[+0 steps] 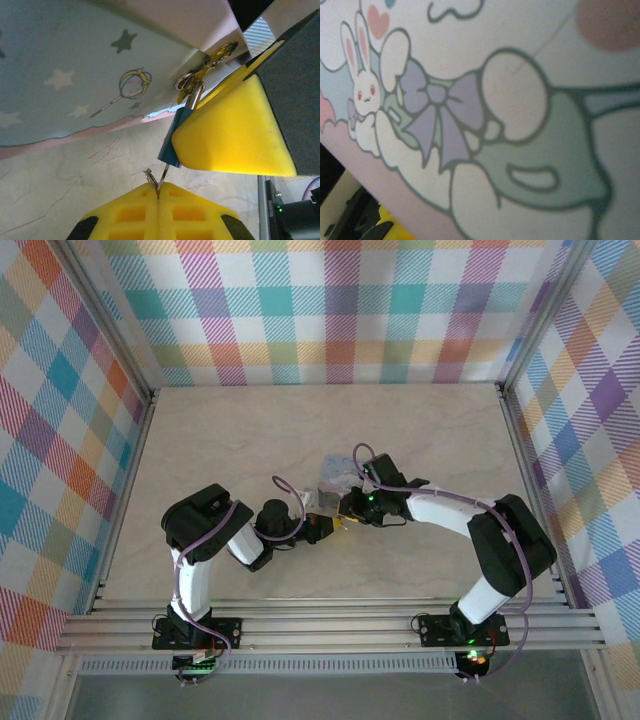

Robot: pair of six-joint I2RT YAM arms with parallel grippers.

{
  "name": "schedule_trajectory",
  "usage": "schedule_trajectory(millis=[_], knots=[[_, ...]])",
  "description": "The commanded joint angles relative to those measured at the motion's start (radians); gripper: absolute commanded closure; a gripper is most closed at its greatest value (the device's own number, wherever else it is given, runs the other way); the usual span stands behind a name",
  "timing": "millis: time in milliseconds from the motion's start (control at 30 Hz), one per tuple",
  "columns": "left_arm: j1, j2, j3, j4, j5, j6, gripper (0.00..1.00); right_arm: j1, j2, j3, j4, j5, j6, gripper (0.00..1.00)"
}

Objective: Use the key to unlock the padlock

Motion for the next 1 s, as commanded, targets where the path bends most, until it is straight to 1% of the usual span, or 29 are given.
schedule_trajectory(millis=[0, 67, 267, 367, 467, 567, 700, 833, 967], knots=[[-0.013, 0.016, -0.024, 0.052, -0.034, 0.053, 1.0, 0.012, 0.008, -0.062, -0.088, -0.007, 0.099, 0.72], [-0.015, 0.023, -0.023, 0.052, -0.042, 0.058, 1.0, 0.013, -0.02, -0.08, -0.085, 0.02, 0.113, 0.64], [-0.022, 0.045, -0.012, 0.052, -0.047, 0.056, 1.0, 0.018, -0.106, -0.153, -0.042, 0.09, 0.171, 0.53], [-0.023, 0.048, -0.012, 0.052, -0.052, 0.053, 1.0, 0.02, -0.144, -0.186, -0.011, 0.126, 0.21, 0.51], [-0.024, 0.056, -0.011, 0.05, -0.051, 0.049, 1.0, 0.026, -0.178, -0.225, 0.059, 0.157, 0.269, 0.5], [-0.026, 0.071, -0.006, 0.049, -0.046, 0.041, 1.0, 0.048, -0.197, -0.237, 0.113, 0.201, 0.313, 0.47], [-0.03, 0.072, -0.007, 0.049, -0.055, 0.04, 1.0, 0.075, -0.193, -0.241, 0.164, 0.247, 0.376, 0.43], [-0.034, 0.072, -0.012, 0.048, -0.06, 0.028, 1.0, 0.084, -0.174, -0.259, 0.247, 0.272, 0.44, 0.43], [-0.038, 0.074, -0.011, 0.048, -0.061, 0.014, 1.0, 0.085, -0.151, -0.253, 0.281, 0.287, 0.474, 0.43]])
